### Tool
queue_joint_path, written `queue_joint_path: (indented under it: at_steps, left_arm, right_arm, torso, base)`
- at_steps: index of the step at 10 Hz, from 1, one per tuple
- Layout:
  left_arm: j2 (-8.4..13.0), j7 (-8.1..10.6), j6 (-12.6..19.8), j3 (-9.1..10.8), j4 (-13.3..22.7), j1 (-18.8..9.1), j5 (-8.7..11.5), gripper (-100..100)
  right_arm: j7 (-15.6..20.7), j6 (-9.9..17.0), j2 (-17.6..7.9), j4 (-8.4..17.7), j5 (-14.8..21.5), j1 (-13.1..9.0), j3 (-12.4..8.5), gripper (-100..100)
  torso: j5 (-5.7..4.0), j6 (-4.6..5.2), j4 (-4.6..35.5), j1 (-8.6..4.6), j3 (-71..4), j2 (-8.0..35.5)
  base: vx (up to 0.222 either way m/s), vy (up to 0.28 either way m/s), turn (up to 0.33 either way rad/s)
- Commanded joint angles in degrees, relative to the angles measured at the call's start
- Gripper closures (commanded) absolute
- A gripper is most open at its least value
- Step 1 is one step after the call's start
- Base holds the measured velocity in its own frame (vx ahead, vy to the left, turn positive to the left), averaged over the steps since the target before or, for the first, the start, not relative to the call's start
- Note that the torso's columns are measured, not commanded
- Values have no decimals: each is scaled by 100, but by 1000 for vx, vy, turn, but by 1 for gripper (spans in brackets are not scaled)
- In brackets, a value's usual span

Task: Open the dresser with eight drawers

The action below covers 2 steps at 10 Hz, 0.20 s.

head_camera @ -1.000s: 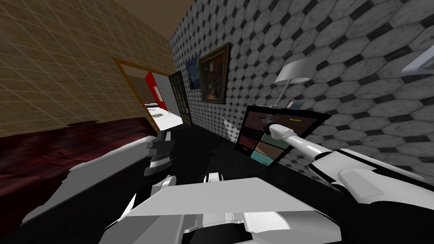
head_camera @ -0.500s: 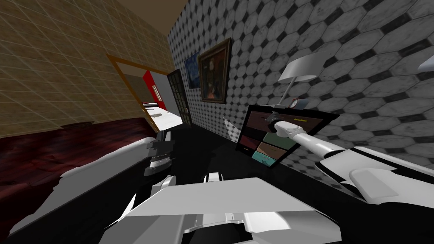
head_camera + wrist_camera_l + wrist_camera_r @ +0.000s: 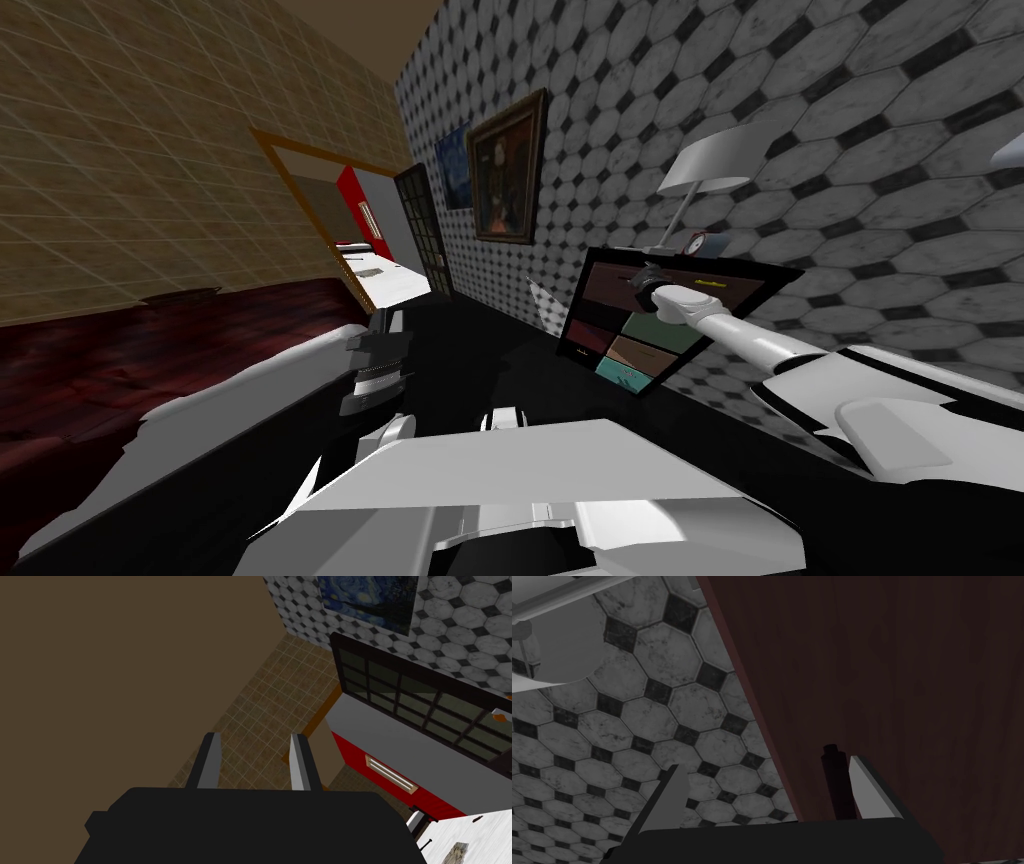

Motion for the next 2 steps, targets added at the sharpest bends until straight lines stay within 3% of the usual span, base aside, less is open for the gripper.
queue_joint_path:
  at_steps: [1,2]
  left_arm:
    - [0,0,0,0,0,0,0,0]
    - [0,0,0,0,0,0,0,0]
  right_arm:
    - [0,-2,3,0,0,3,3,0]
    - [0,-3,5,1,-1,5,5,0]
  torso:
    - [-1,0,-2,0,-2,-3]
    - [-2,0,-3,-1,-3,-4]
  base:
    - [0,0,0]
    - [0,0,0]
